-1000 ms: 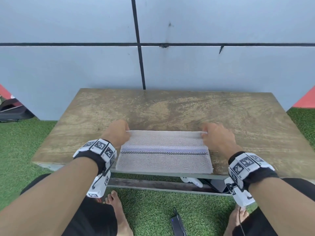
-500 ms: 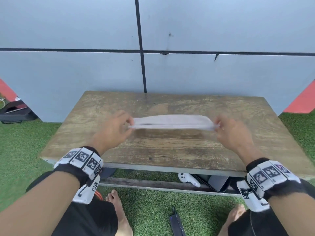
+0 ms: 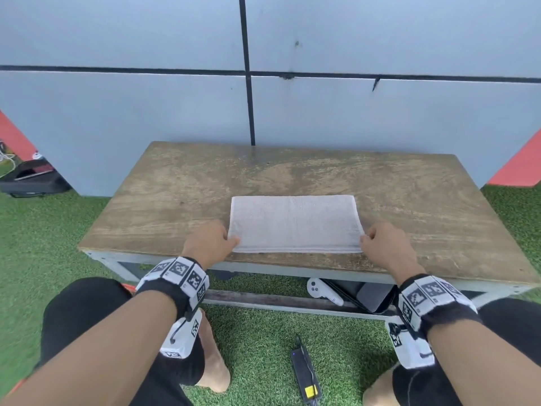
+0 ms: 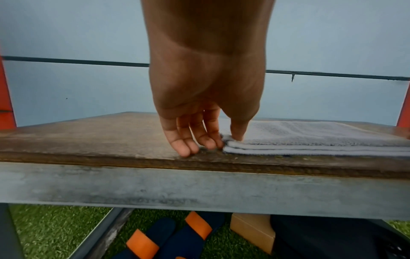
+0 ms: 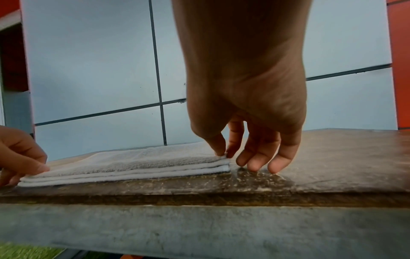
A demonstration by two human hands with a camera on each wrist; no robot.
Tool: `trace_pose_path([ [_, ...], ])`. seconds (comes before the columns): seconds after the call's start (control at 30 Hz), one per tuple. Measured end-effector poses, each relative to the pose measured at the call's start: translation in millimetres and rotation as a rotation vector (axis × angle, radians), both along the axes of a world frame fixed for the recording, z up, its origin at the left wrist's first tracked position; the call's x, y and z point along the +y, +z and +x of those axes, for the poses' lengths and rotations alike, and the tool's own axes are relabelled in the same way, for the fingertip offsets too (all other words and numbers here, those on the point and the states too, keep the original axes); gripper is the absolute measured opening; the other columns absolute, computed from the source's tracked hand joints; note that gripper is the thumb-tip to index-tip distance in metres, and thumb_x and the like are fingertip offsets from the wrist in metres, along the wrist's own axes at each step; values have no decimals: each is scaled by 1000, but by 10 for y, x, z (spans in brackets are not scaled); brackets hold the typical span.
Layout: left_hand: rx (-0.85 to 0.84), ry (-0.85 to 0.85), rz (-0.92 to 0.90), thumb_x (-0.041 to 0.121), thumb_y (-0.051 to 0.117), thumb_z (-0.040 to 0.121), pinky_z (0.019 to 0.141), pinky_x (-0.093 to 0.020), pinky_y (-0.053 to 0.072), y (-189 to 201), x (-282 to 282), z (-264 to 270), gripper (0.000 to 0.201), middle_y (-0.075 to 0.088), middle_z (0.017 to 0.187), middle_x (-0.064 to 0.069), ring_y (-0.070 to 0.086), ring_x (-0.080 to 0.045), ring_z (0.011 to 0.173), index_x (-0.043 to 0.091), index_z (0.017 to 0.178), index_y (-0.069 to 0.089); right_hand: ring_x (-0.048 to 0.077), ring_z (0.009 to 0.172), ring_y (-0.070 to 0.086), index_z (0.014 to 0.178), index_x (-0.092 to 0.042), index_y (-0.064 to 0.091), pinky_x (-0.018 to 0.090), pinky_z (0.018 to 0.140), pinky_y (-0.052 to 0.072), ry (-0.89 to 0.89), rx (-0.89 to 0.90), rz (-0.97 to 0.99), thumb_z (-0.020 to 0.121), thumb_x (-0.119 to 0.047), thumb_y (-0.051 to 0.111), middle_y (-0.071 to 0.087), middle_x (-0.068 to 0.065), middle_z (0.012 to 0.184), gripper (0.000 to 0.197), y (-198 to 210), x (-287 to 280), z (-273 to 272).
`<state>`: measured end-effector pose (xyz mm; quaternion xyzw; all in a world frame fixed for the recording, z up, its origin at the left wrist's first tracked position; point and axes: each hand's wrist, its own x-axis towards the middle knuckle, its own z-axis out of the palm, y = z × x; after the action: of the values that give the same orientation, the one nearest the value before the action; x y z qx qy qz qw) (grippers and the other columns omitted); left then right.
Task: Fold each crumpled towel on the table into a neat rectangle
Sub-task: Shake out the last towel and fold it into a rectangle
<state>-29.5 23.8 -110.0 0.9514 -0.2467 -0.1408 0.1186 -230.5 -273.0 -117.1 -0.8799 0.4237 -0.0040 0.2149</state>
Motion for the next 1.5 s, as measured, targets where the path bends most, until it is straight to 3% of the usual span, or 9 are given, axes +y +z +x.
trace_pose_path([
  [0.3, 28, 63, -190, 25, 63, 90, 44, -22, 24, 223, -35, -24, 51, 28, 43, 7, 27, -13, 39, 21, 51, 31, 19, 43, 32, 54, -15, 39, 26, 46, 31, 4, -68, 33, 83, -14, 52, 38, 0, 48, 32, 192, -12, -59],
  [0.57, 109, 114, -5, 28, 62, 84, 44, -24, 24, 133, -18, -81, 40, 34, 50, 3, 32, -14, 43, 18, 57, 35, 17, 46, 42, 69, -16, 44, 24, 49, 34, 0, 73, 68, 86, -16, 60, 47, -1, 56, 24, 157, 9, -119],
  [0.63, 100, 136, 38, 35, 61, 78, 52, -28, 45, 169, -86, -116, 24, 55, 68, -4, 54, -19, 60, 14, 75, 50, 20, 68, 55, 94, -13, 46, 30, 57, 43, -49, 0, -6, 88, -19, 59, 57, 3, 82, 15, 204, 118, -85],
  [0.67, 63, 134, 62, 39, 62, 76, 69, -37, 55, 154, -135, -127, 34, 62, 92, -11, 62, -25, 83, 11, 95, 56, 22, 81, 56, 102, -12, 45, 35, 65, 47, -46, -67, -90, 89, -19, 57, 56, 6, 93, 19, 217, 184, -37],
  [0.73, -38, 62, 67, 41, 62, 79, 98, -47, 47, 132, -313, -153, 56, 47, 128, -15, 48, -31, 119, 13, 126, 47, 23, 97, 49, 112, -10, 47, 35, 84, 48, 53, -211, -232, 90, -17, 56, 52, 8, 109, 25, 211, 323, 150],
  [0.9, -126, -296, -221, 23, 50, 96, 119, -43, 28, -84, -960, -237, 48, 30, 158, -8, 25, -25, 147, 15, 143, 42, 27, 130, 41, 145, -6, 34, 41, 108, 40, 406, -213, -104, 98, -18, 48, 41, 12, 145, 50, 41, 766, 796],
  [1.1, -192, -346, -74, 44, 20, 106, 126, -42, -1, -576, -1011, -203, 57, 1, 169, 8, -5, -14, 155, 31, 161, 9, 16, 154, -15, 161, -27, -5, 45, 125, -6, 539, 90, -106, 105, -48, 12, -14, -6, 168, 61, -393, 650, 890],
  [1.27, -214, -293, -82, 60, 18, 102, 126, -41, -6, -588, -900, -147, 64, -5, 168, 10, -11, -11, 154, 38, 159, 1, 17, 154, -16, 159, -37, -7, 45, 125, -7, 459, 87, -149, 100, -62, 12, -17, -7, 167, 66, -399, 368, 771],
  [1.5, -235, -222, -39, 75, 12, 94, 126, -42, -3, -616, -819, -71, 79, -5, 169, 6, -9, -15, 155, 33, 160, 0, 18, 155, -15, 160, -31, -7, 43, 125, -8, 357, 71, -186, 101, -61, 10, -14, -3, 168, 69, -481, 241, 699],
])
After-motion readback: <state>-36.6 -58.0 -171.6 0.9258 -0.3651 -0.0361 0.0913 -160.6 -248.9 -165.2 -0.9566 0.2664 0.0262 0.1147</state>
